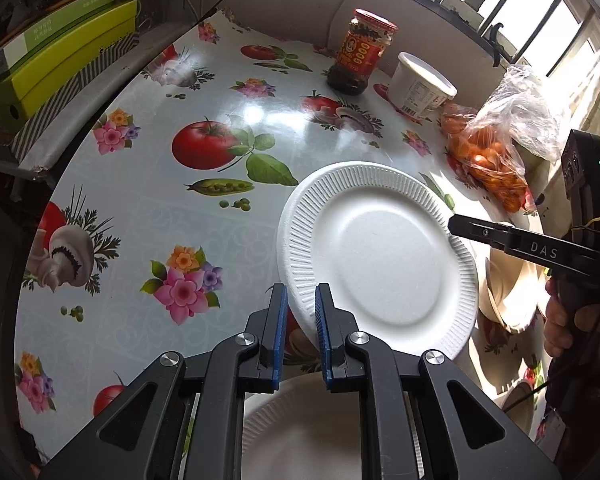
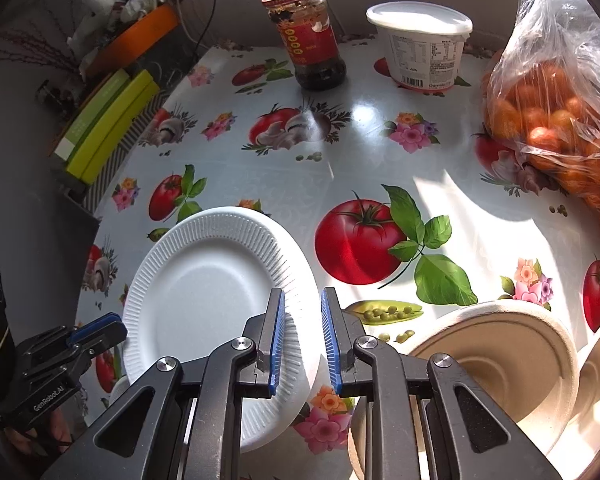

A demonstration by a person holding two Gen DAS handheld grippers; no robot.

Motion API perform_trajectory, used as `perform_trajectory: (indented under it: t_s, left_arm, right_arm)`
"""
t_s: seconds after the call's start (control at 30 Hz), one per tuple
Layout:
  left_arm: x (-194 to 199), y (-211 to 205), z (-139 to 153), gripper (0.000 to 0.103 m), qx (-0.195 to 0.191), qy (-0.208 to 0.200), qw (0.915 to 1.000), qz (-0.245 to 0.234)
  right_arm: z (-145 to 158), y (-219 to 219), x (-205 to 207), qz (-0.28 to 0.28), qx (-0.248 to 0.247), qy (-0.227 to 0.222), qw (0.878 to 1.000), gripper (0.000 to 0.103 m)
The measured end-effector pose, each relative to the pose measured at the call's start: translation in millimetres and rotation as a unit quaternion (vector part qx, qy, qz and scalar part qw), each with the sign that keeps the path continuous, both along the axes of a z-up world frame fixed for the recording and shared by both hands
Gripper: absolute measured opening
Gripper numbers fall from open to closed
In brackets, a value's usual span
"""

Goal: Organize plates and bowls

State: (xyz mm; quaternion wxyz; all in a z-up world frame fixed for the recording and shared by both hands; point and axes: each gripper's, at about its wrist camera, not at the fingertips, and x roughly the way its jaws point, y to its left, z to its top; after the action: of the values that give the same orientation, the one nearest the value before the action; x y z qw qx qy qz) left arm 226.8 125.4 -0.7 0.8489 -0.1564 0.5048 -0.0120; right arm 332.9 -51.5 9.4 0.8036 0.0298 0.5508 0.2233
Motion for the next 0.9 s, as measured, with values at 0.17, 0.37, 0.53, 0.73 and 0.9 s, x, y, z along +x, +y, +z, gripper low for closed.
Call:
perform_trajectory:
  t_s: [0.17,0.37,0.53,0.73,0.9]
  left_arm:
    - [-9.3,0.7,4.8,0.015,-0.001,-0.006,1.0000,0.000]
    - [-22.1,3.7,6.7,0.015,-0.002,-0.009,1.0000,0.002]
    - [-34.4,7.0,8.4,0.015,-0.002,-0.014,0.9999,0.004]
    - [-51.6,11.2,9.4,0.015,-0.001,-0.018,0.9998,0.009]
    - [-66.6,14.8,10.4,0.015,-0.001,-0.021,0.9997,0.014]
  right_arm:
    - [4.8,-0.2,-11.0,0.003,0.002,-0.002,1.000,0.018]
    - [8.4,1.3,-24.6,0.007,0.007,-0.004,1.000,0.018]
    - [11.8,3.0,-40.0,0.011,0.011,-0.007,1.000,0.018]
    - [14.8,6.3,-61.6,0.017,0.016,-0.011,1.000,0.018]
    - [17.0,9.7,-78.4,0.024,0.016,-0.017,0.999,0.018]
